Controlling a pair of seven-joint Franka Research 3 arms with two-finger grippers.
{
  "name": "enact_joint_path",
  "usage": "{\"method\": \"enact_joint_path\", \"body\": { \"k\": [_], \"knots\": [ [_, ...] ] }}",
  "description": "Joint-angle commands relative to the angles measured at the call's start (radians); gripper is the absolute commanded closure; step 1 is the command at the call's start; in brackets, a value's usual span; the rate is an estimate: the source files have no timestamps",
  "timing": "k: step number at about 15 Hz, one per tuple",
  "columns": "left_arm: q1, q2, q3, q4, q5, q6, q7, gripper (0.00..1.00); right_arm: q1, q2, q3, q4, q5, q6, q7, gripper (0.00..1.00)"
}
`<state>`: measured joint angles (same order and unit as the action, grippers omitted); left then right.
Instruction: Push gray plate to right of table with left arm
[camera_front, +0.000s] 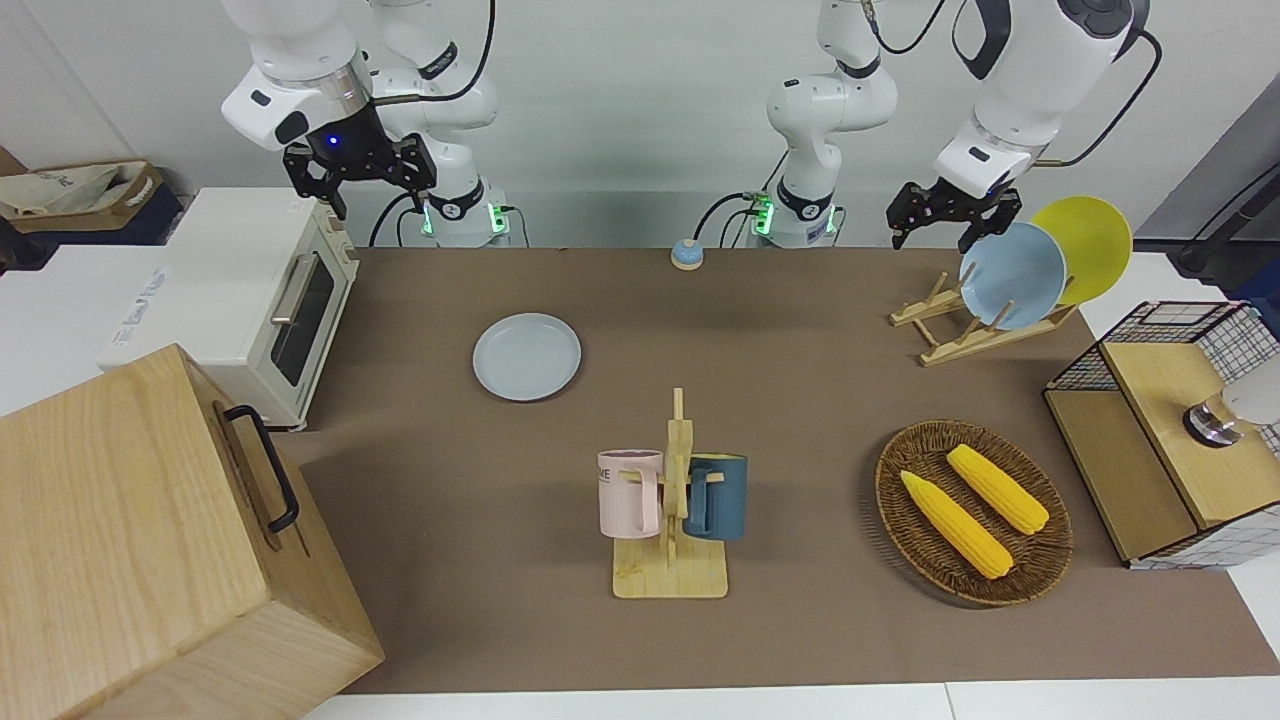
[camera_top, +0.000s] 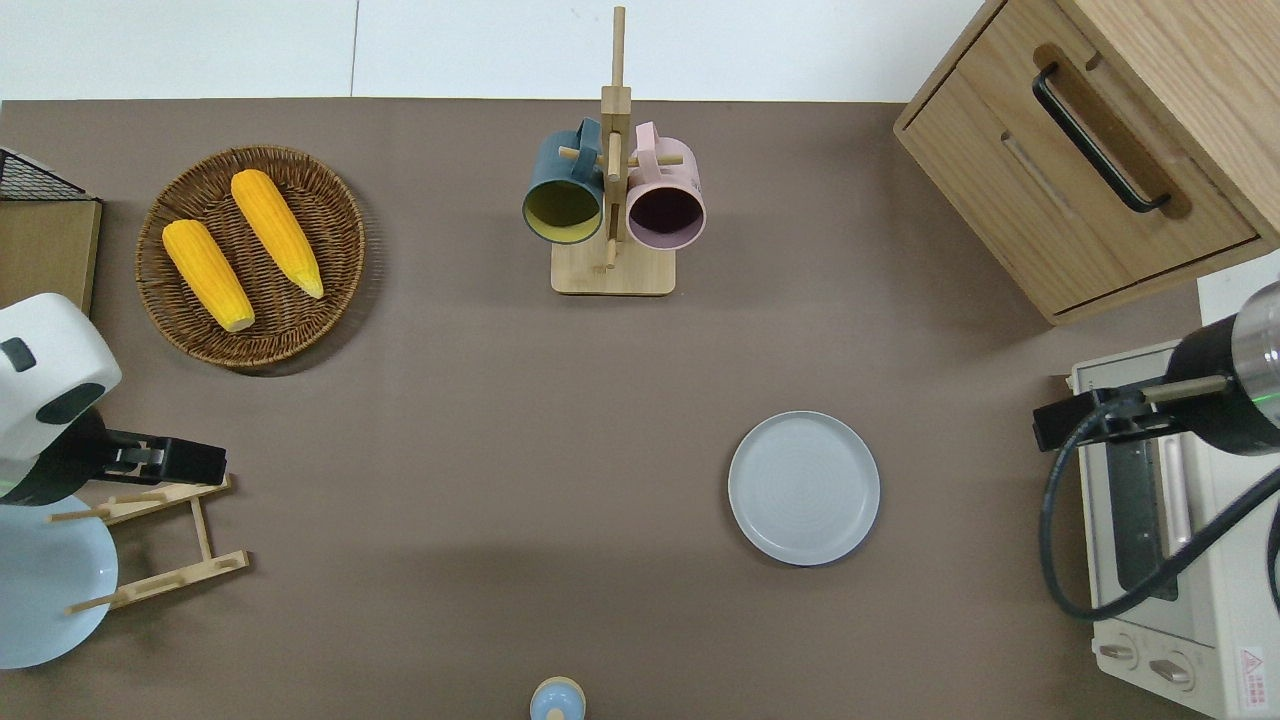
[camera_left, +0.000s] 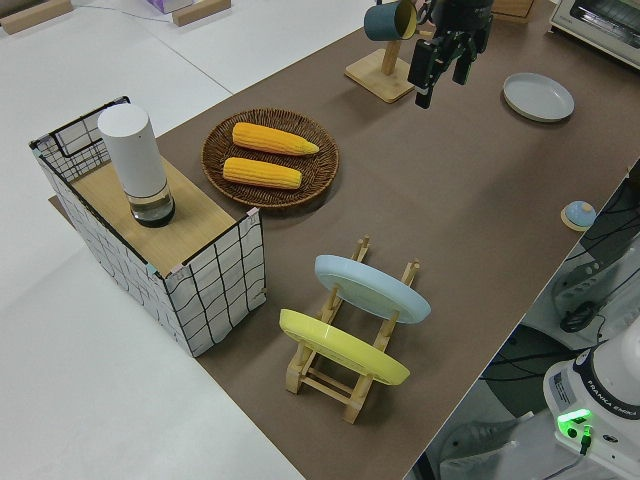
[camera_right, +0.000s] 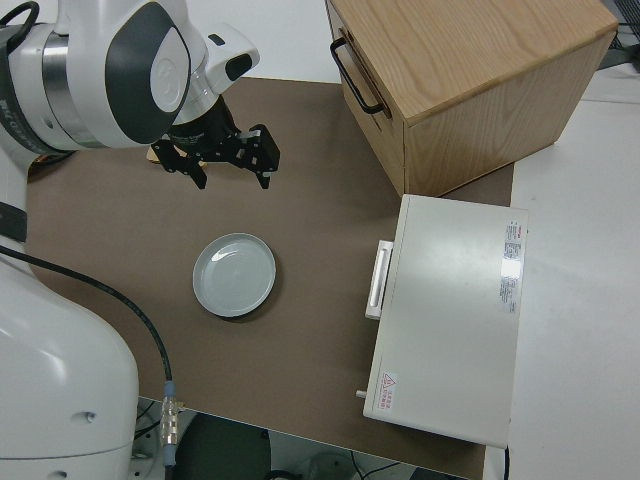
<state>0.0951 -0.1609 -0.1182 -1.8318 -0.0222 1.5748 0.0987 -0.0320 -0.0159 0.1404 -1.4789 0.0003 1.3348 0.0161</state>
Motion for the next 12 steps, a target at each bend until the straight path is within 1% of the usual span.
{"method": "enact_joint_path", "body": {
  "k": [1,12],
  "knots": [
    [-0.003,0.000,-0.001,0.020,0.015,-0.019,0.013,0.01,-0.019,-0.002,0.016,0.009,0.004,-0.016,0.012,0.017],
    [-0.011,-0.002,-0.009,0.020,0.015,0.001,0.015,0.01,-0.019,-0.002,0.016,0.009,0.004,-0.016,0.012,0.017]
  ]
}}
